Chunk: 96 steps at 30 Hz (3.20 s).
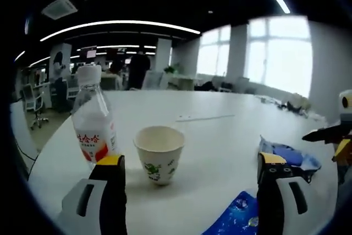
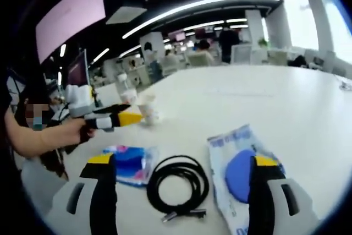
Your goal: Arrange the tabletop items into an orderly group along one side of the table until the central work area is clear of visible clutter.
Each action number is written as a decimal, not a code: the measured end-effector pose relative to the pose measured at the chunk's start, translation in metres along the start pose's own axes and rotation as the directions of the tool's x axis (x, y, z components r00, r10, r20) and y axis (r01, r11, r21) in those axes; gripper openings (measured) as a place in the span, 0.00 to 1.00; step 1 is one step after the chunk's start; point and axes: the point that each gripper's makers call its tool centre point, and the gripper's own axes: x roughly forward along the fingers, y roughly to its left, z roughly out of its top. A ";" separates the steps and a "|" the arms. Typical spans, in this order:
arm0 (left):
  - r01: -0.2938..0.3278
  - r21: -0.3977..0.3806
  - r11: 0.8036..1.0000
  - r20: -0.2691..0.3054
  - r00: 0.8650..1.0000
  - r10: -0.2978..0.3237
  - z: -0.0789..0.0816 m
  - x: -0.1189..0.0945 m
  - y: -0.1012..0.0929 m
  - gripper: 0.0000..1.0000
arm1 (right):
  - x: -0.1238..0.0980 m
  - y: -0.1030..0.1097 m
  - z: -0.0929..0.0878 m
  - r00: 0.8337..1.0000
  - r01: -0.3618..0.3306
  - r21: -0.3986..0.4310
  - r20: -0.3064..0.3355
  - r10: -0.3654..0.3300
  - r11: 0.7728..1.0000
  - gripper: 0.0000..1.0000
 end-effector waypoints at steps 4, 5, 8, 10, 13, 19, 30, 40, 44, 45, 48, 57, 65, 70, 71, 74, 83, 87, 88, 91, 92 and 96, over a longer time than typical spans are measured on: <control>-0.015 0.008 1.000 -0.003 1.000 0.015 0.001 -0.006 -0.006 0.99 | -0.007 -0.004 0.000 1.000 0.025 -0.022 -0.016 -0.025 0.999 1.00; -0.020 0.027 0.999 0.002 1.000 0.020 0.003 -0.008 -0.006 0.99 | -0.009 -0.006 0.000 0.999 0.030 -0.021 -0.013 -0.030 0.999 1.00; -0.001 0.017 1.000 -0.002 1.000 0.001 0.005 -0.015 -0.015 0.98 | -0.015 -0.011 0.002 0.999 0.042 -0.011 0.001 -0.042 0.999 0.99; -0.005 -0.011 1.000 -0.010 1.000 0.004 0.003 -0.016 -0.017 0.98 | -0.017 -0.014 0.001 0.999 0.046 -0.001 -0.002 -0.046 0.999 0.98; -0.017 -0.009 1.000 -0.012 1.000 0.017 0.002 -0.020 -0.022 0.97 | -0.021 -0.017 -0.002 0.998 0.059 0.012 -0.010 -0.059 0.998 0.98; -0.029 -0.033 0.999 -0.052 0.998 0.027 -0.008 -0.022 -0.023 0.94 | -0.027 -0.021 -0.006 0.998 0.059 0.007 -0.022 -0.059 0.998 0.97; 0.020 -0.044 0.999 -0.094 0.995 -0.024 -0.016 -0.023 -0.056 0.89 | -0.039 -0.038 -0.022 0.994 0.094 0.006 -0.064 -0.094 0.996 0.97; 0.117 -0.029 0.993 -0.097 0.988 -0.119 -0.016 -0.003 -0.098 0.81 | -0.055 -0.062 -0.033 0.986 0.154 0.090 -0.080 -0.147 0.984 0.95; 0.140 -0.039 0.989 -0.085 0.986 -0.143 -0.011 0.007 -0.107 0.78 | -0.060 -0.071 -0.037 0.983 0.176 0.112 -0.080 -0.167 0.978 0.94; 0.143 -0.038 0.989 -0.084 0.986 -0.145 -0.011 0.010 -0.109 0.78 | -0.061 -0.074 -0.039 0.980 0.188 0.117 -0.088 -0.179 0.975 0.94; 0.157 -0.032 0.987 -0.081 0.984 -0.159 -0.008 0.018 -0.114 0.77 | -0.064 -0.081 -0.042 0.974 0.219 0.139 -0.099 -0.206 0.966 0.92; 0.229 -0.014 0.973 -0.091 0.969 -0.229 -0.008 0.048 -0.132 0.65 | -0.070 -0.096 -0.055 0.950 0.301 0.165 -0.140 -0.280 0.939 0.88; 0.289 0.016 0.957 -0.151 0.947 -0.283 -0.018 0.068 -0.144 0.56 | -0.065 -0.093 -0.068 0.943 0.317 0.232 -0.179 -0.280 0.920 0.84; 0.307 0.021 0.952 -0.179 0.938 -0.298 -0.026 0.079 -0.148 0.53 | -0.064 -0.095 -0.071 0.934 0.345 0.273 -0.189 -0.302 0.898 0.79; 0.310 0.023 0.950 -0.184 0.936 -0.301 -0.028 0.080 -0.148 0.52 | -0.064 -0.096 -0.071 0.933 0.351 0.282 -0.193 -0.305 0.893 0.78; 0.322 0.023 0.946 -0.200 0.929 -0.311 -0.033 0.086 -0.151 0.50 | -0.062 -0.098 -0.074 0.925 0.370 0.284 -0.204 -0.322 0.884 0.74; 0.359 0.030 0.933 -0.244 0.908 -0.341 -0.045 0.102 -0.161 0.43 | -0.058 -0.095 -0.086 0.901 0.422 0.324 -0.252 -0.353 0.846 0.61; 0.370 0.042 0.928 -0.267 0.899 -0.346 -0.050 0.106 -0.164 0.40 | -0.058 -0.096 -0.090 0.897 0.429 0.321 -0.264 -0.356 0.844 0.58; 0.365 0.045 0.930 -0.271 0.900 -0.341 -0.051 0.108 -0.164 0.39 | -0.058 -0.096 -0.090 0.896 0.432 0.328 -0.263 -0.357 0.840 0.57; 0.373 0.052 0.926 -0.286 0.894 -0.344 -0.056 0.110 -0.165 0.36 | -0.060 -0.099 -0.093 0.891 0.445 0.346 -0.269 -0.367 0.826 0.51; 0.375 0.053 0.926 -0.291 0.893 -0.345 -0.057 0.111 -0.165 0.35 | -0.061 -0.099 -0.094 0.890 0.446 0.350 -0.274 -0.365 0.824 0.48; 0.381 0.048 0.923 -0.300 0.887 -0.350 -0.061 0.113 -0.166 0.32 | -0.063 -0.101 -0.097 0.885 0.457 0.367 -0.282 -0.371 0.811 0.43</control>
